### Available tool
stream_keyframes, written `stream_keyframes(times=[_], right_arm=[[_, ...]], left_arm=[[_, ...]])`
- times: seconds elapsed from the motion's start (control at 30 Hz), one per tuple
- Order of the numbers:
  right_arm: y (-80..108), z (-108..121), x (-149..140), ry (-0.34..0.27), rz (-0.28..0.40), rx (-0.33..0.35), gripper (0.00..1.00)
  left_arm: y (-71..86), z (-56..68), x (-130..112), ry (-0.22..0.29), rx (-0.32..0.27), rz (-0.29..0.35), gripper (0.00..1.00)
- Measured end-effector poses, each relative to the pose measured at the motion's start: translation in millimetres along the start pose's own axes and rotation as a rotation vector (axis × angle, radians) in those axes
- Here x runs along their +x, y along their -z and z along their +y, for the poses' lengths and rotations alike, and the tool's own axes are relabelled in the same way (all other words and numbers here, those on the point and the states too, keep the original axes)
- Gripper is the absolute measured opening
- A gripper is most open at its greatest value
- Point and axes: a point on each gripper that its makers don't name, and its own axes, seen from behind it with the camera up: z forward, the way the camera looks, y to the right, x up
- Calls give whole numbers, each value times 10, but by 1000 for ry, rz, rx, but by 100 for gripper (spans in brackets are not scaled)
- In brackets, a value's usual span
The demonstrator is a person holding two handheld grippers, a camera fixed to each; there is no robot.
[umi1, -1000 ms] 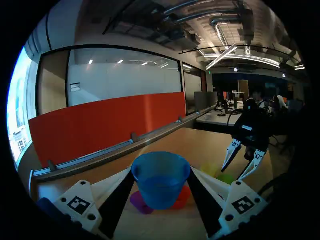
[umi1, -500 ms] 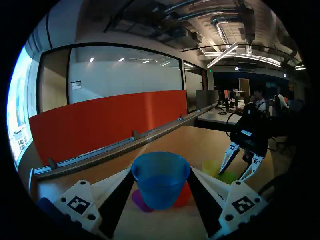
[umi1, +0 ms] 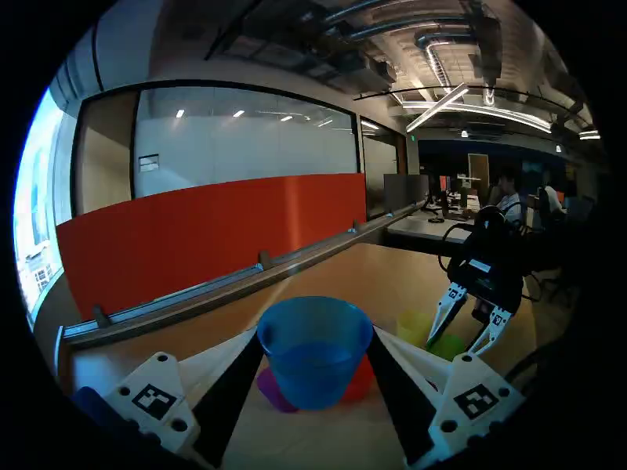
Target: Pour water
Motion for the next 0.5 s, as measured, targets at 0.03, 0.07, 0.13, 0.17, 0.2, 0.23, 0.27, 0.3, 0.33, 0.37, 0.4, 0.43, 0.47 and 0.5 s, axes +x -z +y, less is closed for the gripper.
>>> stream_keyframes(times=[0.03, 0.07, 0.13, 0.17, 0.2, 0.23, 0.27, 0.3, 0.33, 0.37, 0.4, 0.43, 0.47, 0.5], right_arm=[[0, 1, 2, 1, 4, -1, 92], [0, 2, 4, 1, 7, -2, 92], [6, 9, 14, -2, 15, -6, 92], [9, 12, 20, -3, 18, -8, 92], [19, 15, 31, -6, 23, -9, 92], [33, 19, 45, -9, 28, -10, 92], [45, 21, 58, -12, 33, -12, 92], [63, 25, 78, -14, 40, -13, 92], [87, 29, 103, -16, 48, -15, 92], [108, 33, 126, -18, 55, -16, 92], [130, 39, 154, -19, 63, -18, 92], [157, 46, 188, -21, 73, -21, 92], [180, 52, 218, -22, 81, -24, 92], [205, 58, 252, -22, 90, -26, 92]], left_arm=[[2, -1, -1, 0, 0, 0, 87], [3, -2, -2, 1, 1, 0, 87], [6, -6, 2, 0, 1, 1, 87], [8, -8, 4, 0, 1, 1, 87], [9, -10, 8, 0, 2, 1, 87], [10, -13, 12, 0, 3, 2, 87], [11, -16, 15, 0, 4, 2, 87], [13, -17, 22, 0, 4, 3, 87], [16, -19, 31, -1, 5, 5, 87], [18, -20, 39, -1, 6, 6, 87], [22, -19, 48, -1, 6, 7, 87], [27, -18, 58, -2, 6, 8, 87], [32, -17, 67, -2, 6, 9, 87], [35, -18, 75, -2, 6, 10, 87]])
